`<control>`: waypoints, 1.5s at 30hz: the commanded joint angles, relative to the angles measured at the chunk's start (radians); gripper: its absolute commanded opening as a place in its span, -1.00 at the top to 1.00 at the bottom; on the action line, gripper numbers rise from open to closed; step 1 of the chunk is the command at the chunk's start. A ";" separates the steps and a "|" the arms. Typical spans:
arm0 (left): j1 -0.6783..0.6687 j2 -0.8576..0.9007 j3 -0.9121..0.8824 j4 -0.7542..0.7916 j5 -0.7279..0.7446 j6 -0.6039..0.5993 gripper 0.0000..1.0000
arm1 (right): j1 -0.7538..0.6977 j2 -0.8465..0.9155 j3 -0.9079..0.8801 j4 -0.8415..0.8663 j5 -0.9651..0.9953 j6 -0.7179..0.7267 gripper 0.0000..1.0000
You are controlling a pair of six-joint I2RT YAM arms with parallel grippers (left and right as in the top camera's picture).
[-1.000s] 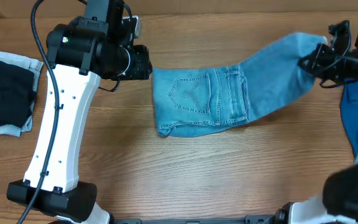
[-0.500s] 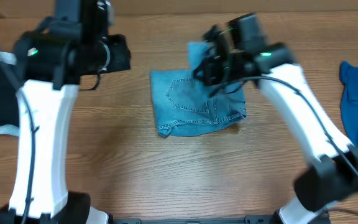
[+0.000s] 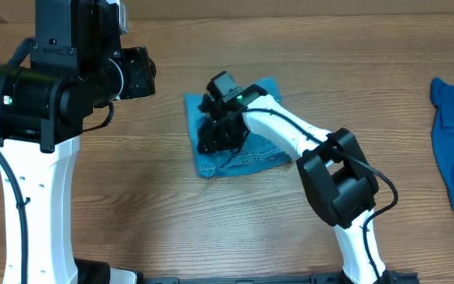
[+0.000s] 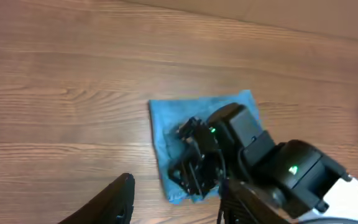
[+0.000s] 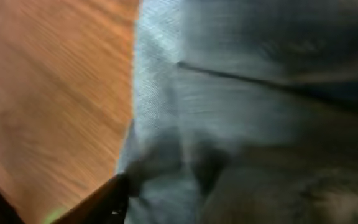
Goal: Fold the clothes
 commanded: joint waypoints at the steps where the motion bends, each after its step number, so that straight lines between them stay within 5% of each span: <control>1: 0.005 0.001 0.011 0.002 -0.008 0.019 0.02 | 0.044 -0.020 -0.016 -0.058 0.072 0.037 -0.13; 7: 0.005 0.002 0.008 0.000 -0.008 0.019 0.02 | 0.042 -0.142 0.021 -0.051 0.068 0.037 -0.15; 14: 0.005 0.002 0.008 -0.007 -0.008 0.019 0.02 | 0.041 -0.244 0.032 0.000 0.056 0.037 -0.42; 21: 0.005 0.001 0.008 -0.026 -0.029 0.019 0.01 | 0.027 -0.242 0.032 0.012 0.009 0.037 -0.40; 23: 0.005 0.001 0.008 -0.032 -0.030 0.020 0.00 | 0.014 -0.241 0.031 -0.055 0.027 0.037 0.09; 25: 0.005 0.002 0.008 -0.034 -0.030 0.019 0.00 | 0.010 -0.230 0.031 -0.111 0.034 0.060 0.92; 38: 0.004 0.003 0.001 -0.040 -0.029 0.019 -0.16 | 0.039 -0.069 -0.132 0.123 0.069 0.212 0.92; 45: 0.004 0.030 -0.192 -0.029 -0.001 0.019 -0.16 | -0.052 -0.181 0.050 0.053 0.068 0.110 0.82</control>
